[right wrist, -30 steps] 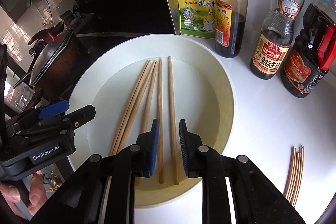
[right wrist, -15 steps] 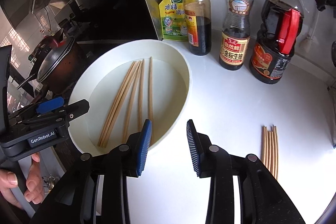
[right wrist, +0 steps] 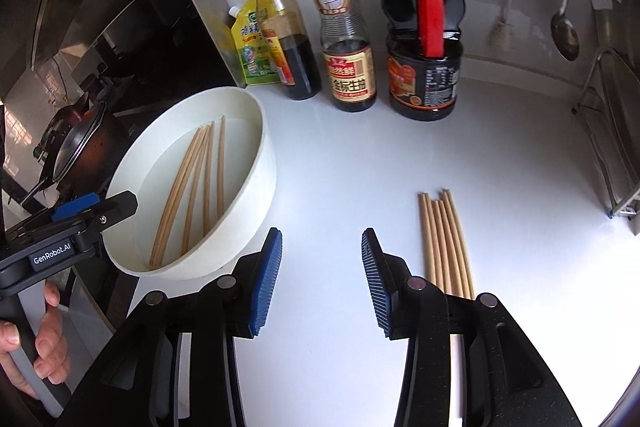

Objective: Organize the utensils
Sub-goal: 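Move both open tools back over the chopstick pile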

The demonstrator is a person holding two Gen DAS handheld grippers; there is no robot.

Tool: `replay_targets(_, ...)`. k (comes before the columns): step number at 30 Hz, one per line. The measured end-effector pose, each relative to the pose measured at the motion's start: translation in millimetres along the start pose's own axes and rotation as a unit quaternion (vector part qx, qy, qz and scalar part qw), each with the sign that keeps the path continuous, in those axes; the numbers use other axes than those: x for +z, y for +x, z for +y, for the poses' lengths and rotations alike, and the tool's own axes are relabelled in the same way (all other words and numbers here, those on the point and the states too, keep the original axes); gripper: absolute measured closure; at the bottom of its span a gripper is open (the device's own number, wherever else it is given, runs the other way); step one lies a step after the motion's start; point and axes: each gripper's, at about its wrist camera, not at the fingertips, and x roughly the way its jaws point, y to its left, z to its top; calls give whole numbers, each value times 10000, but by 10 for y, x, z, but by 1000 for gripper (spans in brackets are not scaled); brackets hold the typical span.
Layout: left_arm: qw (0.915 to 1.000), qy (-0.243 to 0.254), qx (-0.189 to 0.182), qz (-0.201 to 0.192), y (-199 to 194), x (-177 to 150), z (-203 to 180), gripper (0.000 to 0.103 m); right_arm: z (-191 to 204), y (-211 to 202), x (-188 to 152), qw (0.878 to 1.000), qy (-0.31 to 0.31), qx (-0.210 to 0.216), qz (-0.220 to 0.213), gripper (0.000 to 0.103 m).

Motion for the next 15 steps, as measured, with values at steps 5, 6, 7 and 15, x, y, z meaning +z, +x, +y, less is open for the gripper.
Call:
replay_targets(5, 9995, 293, -126, -52, -42, -75, -265, 24, -244, -115, -148, 9996, 248, -135, -93, 61)
replay_targets(6, 9993, 342, -142, -52, -43, -91, -319, 24, -300, -134, -181, 9994, 301, -166, -97, 61)
replay_targets(7, 9991, 379, -175, -49, -41, -115, -368, 24, -355, -158, -214, 9991, 350, -192, -106, 61)
replay_targets(15, 9975, 583, -379, 117, 82, -332, -754, 24, -800, -210, -437, 9970, 559, -534, -59, 61)
